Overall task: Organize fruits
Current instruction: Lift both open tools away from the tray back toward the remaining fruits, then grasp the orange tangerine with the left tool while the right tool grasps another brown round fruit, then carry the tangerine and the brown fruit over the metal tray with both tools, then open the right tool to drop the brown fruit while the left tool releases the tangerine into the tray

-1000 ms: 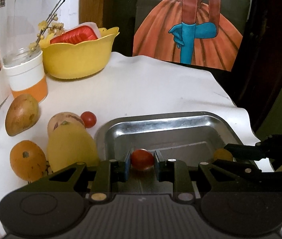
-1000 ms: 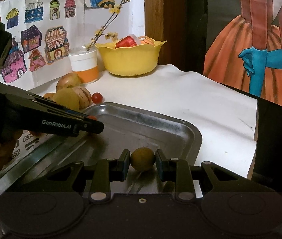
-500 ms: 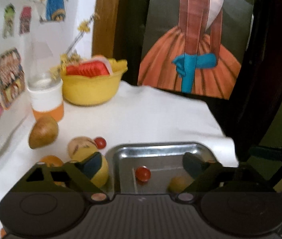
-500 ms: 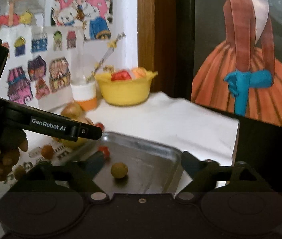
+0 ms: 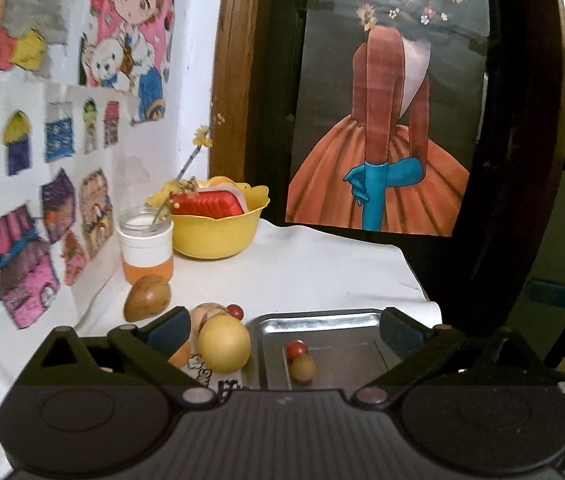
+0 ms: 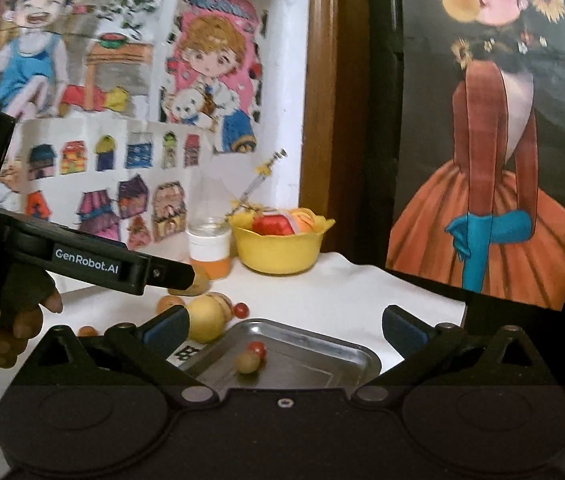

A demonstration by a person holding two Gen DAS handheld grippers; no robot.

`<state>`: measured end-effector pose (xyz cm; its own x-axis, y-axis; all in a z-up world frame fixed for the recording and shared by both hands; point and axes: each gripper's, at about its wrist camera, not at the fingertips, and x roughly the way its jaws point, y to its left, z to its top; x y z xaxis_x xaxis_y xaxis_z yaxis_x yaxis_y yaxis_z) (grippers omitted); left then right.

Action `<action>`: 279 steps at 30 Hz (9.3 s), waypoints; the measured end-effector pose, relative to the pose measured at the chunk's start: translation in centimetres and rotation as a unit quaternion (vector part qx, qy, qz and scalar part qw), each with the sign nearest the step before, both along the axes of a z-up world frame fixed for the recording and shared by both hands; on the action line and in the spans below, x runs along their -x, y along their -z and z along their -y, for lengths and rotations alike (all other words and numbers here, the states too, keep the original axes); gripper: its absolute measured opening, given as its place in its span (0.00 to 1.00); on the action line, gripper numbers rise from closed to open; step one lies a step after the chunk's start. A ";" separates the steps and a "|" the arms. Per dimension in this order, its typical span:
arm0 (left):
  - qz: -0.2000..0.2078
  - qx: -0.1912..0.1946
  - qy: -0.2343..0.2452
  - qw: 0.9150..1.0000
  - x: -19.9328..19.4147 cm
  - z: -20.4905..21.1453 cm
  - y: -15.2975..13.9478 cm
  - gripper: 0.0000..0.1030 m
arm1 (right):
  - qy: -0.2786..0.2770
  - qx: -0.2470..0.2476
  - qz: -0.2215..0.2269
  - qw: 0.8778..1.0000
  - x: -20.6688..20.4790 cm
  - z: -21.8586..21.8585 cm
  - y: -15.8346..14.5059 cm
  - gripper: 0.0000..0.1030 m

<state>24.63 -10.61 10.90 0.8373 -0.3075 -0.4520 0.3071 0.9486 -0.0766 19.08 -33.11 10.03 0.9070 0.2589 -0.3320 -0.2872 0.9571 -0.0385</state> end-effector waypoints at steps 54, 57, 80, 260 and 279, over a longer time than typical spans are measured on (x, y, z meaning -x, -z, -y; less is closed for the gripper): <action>-0.082 0.007 -0.098 0.992 8.6 -17.6 9.6 1.00 | -0.074 0.030 -0.124 0.989 9.3 -18.9 8.6 0.99; -0.079 0.016 -0.102 0.992 7.3 -17.9 9.7 1.00 | -0.070 0.022 -0.123 0.990 8.0 -19.3 8.6 0.99; -0.089 0.011 -0.084 0.992 -1.9 -15.2 11.4 1.00 | -0.010 0.086 -0.074 0.993 -0.1 -20.9 10.3 0.99; -0.129 -0.008 -0.017 0.991 -9.7 4.3 11.8 0.34 | 0.015 0.040 -0.130 0.991 -12.1 -0.3 11.2 0.30; -0.096 0.011 -0.031 0.995 -6.8 3.8 8.6 0.65 | 0.038 0.028 -0.092 0.995 -7.8 0.4 8.4 0.66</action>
<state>31.47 -14.46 2.33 0.7542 -0.2694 -0.5988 0.2255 0.9628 -0.1491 26.86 -33.47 1.66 0.8455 0.1676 -0.5069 -0.2206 0.9743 -0.0458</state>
